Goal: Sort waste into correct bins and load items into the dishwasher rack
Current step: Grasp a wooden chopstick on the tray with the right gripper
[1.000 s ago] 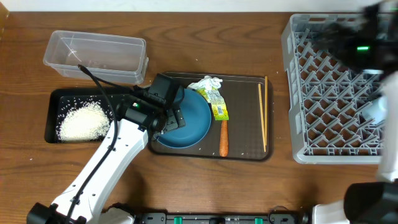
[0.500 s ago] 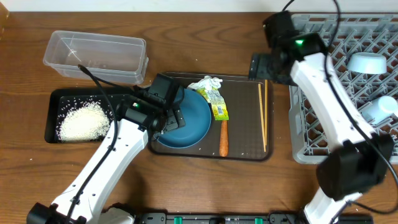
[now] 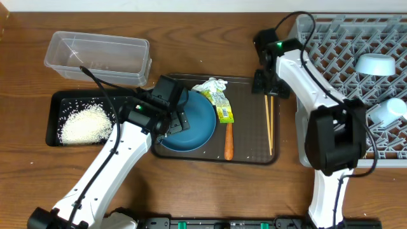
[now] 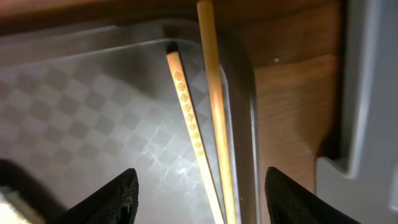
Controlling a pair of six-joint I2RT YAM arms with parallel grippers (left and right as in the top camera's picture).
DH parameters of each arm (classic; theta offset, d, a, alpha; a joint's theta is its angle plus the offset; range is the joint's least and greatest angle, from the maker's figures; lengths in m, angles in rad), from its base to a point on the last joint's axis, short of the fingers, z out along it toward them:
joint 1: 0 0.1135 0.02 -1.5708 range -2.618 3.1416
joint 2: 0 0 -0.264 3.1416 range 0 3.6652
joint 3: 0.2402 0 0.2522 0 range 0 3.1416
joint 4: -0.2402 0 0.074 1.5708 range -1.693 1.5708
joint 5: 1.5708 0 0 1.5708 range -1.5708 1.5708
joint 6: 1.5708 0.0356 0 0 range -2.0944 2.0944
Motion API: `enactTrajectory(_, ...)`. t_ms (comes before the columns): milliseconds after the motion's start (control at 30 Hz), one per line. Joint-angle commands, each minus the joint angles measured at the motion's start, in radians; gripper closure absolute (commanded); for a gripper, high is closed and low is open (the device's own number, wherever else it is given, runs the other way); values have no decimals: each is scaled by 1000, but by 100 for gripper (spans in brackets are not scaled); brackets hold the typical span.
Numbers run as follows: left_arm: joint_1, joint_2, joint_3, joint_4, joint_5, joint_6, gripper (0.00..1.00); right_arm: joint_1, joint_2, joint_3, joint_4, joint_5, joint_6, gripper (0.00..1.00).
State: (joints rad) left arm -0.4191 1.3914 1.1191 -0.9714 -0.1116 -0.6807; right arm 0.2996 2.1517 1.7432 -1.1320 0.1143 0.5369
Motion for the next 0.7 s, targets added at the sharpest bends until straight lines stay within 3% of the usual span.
enactTrajectory(0, 5, 0, 14, -5, -9, -2, 1, 12, 28, 1, 8, -6, 0, 36)
enactTrajectory(233, 5, 0, 14, -5, -9, -2, 1, 8, 53, -1, 27, -6, -14, 50)
enactTrajectory(667, 5, 0, 14, -5, -9, -2, 1, 4, 55, -77, 95, 42, -28, 49)
